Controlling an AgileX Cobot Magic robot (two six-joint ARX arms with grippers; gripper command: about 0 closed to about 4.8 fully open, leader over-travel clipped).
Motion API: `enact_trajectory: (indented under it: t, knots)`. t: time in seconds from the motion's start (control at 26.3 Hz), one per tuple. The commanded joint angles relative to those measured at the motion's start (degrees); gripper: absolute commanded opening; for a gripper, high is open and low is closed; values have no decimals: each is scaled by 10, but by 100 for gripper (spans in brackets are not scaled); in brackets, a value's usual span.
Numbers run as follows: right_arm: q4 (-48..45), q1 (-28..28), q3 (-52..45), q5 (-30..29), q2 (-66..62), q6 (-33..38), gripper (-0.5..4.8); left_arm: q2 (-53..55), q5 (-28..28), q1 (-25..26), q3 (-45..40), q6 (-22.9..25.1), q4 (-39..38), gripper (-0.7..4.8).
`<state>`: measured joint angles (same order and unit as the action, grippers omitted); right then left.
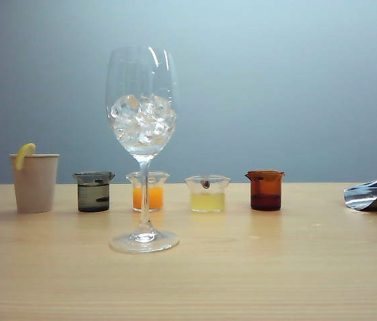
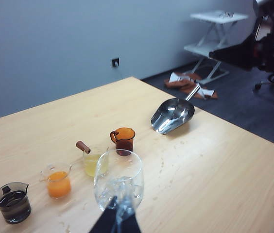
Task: Pick up the ice scoop on the desk filled with ice cubes, pour the ice into the goblet, and finally put the scoop back on the table.
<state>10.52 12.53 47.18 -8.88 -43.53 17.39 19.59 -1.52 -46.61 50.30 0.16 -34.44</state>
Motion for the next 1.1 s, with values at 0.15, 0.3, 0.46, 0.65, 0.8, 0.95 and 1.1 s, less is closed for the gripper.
enact_trajectory:
  t: [0.15, 0.3, 0.46, 0.65, 0.8, 0.95, 1.1]
  knots:
    - [-3, 127, -81, 76, 76, -35, -9, -51, 5, 0, -105, -59, 87, -5]
    - [-28, 172, -146, 106, 126, -53, -9, -58, 28, 0, -159, -68, 123, -5]
    - [-44, 194, -208, 107, 177, -85, -9, -60, 33, 0, -214, -69, 163, -5]
    - [-47, 193, -295, 105, 246, -85, -9, -60, 40, 0, -308, -77, 251, -5]
    - [-47, 193, -349, 104, 291, -73, -9, -60, 69, 0, -388, -90, 326, -5]
    - [-47, 193, -381, 105, 322, -73, -9, -60, 69, 0, -435, -123, 373, -5]
    - [-40, 193, -411, 113, 353, -73, -9, -60, 69, 0, -472, -127, 419, -5]
